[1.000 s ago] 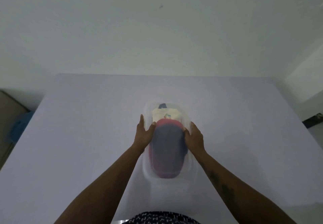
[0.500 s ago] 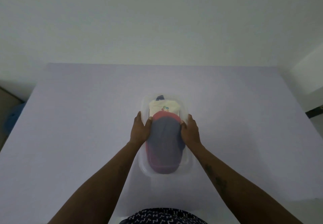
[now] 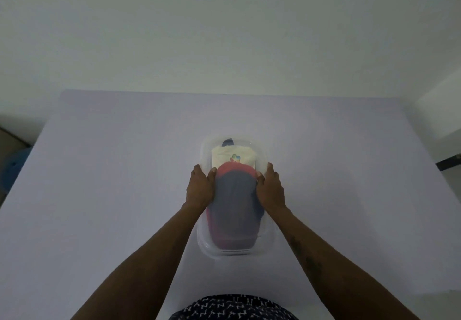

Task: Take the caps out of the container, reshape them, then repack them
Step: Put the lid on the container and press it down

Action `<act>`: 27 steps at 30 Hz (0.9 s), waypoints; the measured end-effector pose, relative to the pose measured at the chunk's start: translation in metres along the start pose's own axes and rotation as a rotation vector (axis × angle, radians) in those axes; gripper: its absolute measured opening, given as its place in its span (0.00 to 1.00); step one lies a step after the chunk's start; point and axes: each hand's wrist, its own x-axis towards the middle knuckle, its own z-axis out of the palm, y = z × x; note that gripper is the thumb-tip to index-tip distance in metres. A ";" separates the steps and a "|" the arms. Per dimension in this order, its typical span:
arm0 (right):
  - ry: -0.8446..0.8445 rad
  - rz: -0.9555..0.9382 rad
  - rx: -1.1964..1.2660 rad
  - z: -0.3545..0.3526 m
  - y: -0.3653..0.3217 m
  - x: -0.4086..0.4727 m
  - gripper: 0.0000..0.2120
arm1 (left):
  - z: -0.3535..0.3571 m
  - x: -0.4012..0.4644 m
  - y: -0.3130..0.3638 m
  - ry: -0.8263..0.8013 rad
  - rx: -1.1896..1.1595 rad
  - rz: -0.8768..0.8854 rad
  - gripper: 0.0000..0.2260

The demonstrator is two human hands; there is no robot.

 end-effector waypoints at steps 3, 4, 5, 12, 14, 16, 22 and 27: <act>-0.024 0.001 0.019 -0.001 0.001 0.000 0.24 | -0.003 0.000 -0.002 -0.039 0.046 0.007 0.28; -0.028 0.003 0.021 -0.002 0.001 0.000 0.24 | -0.004 0.000 -0.002 -0.043 0.067 0.015 0.28; -0.027 0.009 0.020 -0.003 0.001 0.000 0.24 | -0.004 -0.001 -0.001 -0.043 0.081 0.019 0.28; -0.003 0.000 0.000 0.000 0.003 -0.008 0.25 | -0.002 -0.010 0.002 -0.021 0.097 0.015 0.27; 0.005 -0.003 -0.006 0.000 0.003 -0.009 0.25 | -0.003 -0.008 -0.001 -0.031 0.115 0.018 0.27; 0.016 0.000 -0.016 0.001 0.003 -0.010 0.25 | -0.004 -0.007 -0.001 -0.037 0.123 0.022 0.28; 0.041 0.014 -0.045 0.005 0.001 -0.015 0.25 | -0.002 -0.011 0.000 -0.022 0.132 -0.008 0.27; 0.065 -0.010 0.039 0.005 0.007 -0.019 0.24 | 0.002 -0.020 0.001 0.034 0.160 -0.034 0.27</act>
